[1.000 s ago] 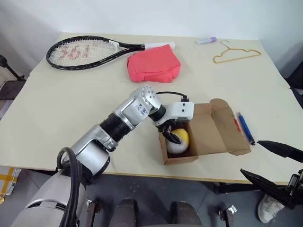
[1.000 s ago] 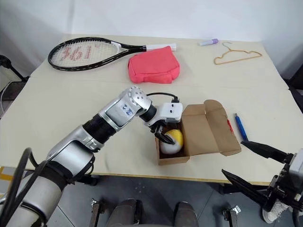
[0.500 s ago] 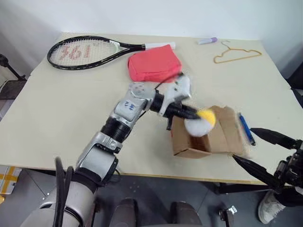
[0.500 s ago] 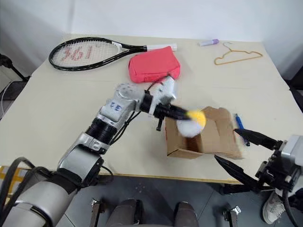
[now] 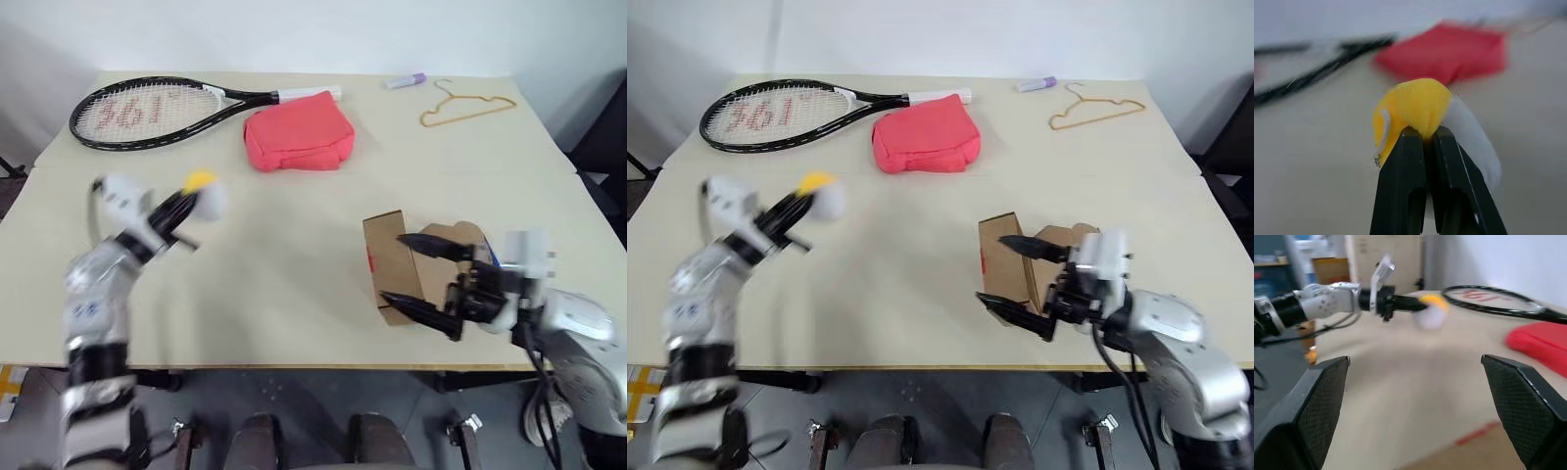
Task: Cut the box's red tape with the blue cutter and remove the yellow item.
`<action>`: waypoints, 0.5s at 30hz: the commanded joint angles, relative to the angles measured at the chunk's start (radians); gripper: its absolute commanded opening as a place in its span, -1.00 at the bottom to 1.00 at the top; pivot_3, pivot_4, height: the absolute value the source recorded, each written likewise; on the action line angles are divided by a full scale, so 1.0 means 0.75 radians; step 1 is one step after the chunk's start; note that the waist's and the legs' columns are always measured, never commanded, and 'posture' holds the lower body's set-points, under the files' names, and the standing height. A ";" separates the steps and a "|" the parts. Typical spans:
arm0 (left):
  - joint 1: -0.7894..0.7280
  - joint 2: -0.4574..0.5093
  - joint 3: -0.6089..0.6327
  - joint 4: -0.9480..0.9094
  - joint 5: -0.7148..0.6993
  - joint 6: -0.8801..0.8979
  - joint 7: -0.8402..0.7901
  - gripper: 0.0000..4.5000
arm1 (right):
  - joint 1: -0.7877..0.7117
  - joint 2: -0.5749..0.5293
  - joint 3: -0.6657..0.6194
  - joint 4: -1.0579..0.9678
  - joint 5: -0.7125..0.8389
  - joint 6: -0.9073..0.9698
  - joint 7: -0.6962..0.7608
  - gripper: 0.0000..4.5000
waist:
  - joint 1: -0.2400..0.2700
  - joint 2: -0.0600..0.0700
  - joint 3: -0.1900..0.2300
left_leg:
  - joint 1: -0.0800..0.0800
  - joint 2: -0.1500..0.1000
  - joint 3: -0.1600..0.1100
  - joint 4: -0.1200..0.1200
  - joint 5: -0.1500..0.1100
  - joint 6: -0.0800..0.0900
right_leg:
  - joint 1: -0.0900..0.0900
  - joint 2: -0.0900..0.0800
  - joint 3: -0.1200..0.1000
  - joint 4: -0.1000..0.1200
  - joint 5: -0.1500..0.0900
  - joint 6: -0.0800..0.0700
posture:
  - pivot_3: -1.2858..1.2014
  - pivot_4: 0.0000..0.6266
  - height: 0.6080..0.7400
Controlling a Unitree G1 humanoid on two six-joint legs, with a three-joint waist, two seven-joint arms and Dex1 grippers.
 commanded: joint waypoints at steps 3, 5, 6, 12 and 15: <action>0.049 0.075 -0.040 -0.108 -0.071 0.049 -0.125 -0.23 | -0.036 -0.001 -0.011 0.042 -0.029 -0.082 0.066 1.00 | 0.050 -0.001 0.000 | 0.000 -0.001 -0.002 0.006 0.000 0.001 | 0.004 0.000 0.001 -0.001 0.001 0.001 | 0.03 -0.52 1.00; 0.059 0.106 -0.071 -0.108 -0.051 0.036 -0.160 0.05 | -0.048 -0.010 -0.017 0.068 -0.033 -0.092 0.084 1.00 | 0.050 0.000 0.000 | 0.000 -0.001 0.000 0.006 0.000 0.001 | 0.004 0.000 0.002 -0.002 0.001 0.001 | 0.03 -0.52 1.00; 0.065 0.120 -0.084 -0.109 -0.032 0.016 -0.169 0.19 | -0.053 -0.012 -0.021 0.079 -0.033 -0.095 0.091 1.00 | 0.045 0.000 0.000 | 0.000 -0.001 0.001 0.006 0.000 0.001 | 0.004 0.000 0.002 -0.001 0.001 0.001 | 0.03 -0.52 1.00; 0.196 0.197 0.061 -0.245 -0.161 0.040 -0.233 0.89 | -0.049 -0.073 -0.124 0.097 0.032 -0.053 0.118 1.00 | 0.007 -0.001 0.000 | 0.001 0.000 0.003 -0.002 0.000 0.000 | -0.001 0.001 0.003 0.000 0.001 0.000 | 0.03 -0.52 1.00; 0.450 0.299 0.205 -0.375 -0.246 0.168 -0.359 0.89 | -0.008 -0.172 -0.216 0.106 0.037 -0.049 0.187 1.00 | -0.019 0.000 0.000 | 0.002 0.001 0.004 -0.005 0.000 0.000 | -0.002 0.001 0.003 0.000 0.001 0.000 | 0.03 -0.52 1.00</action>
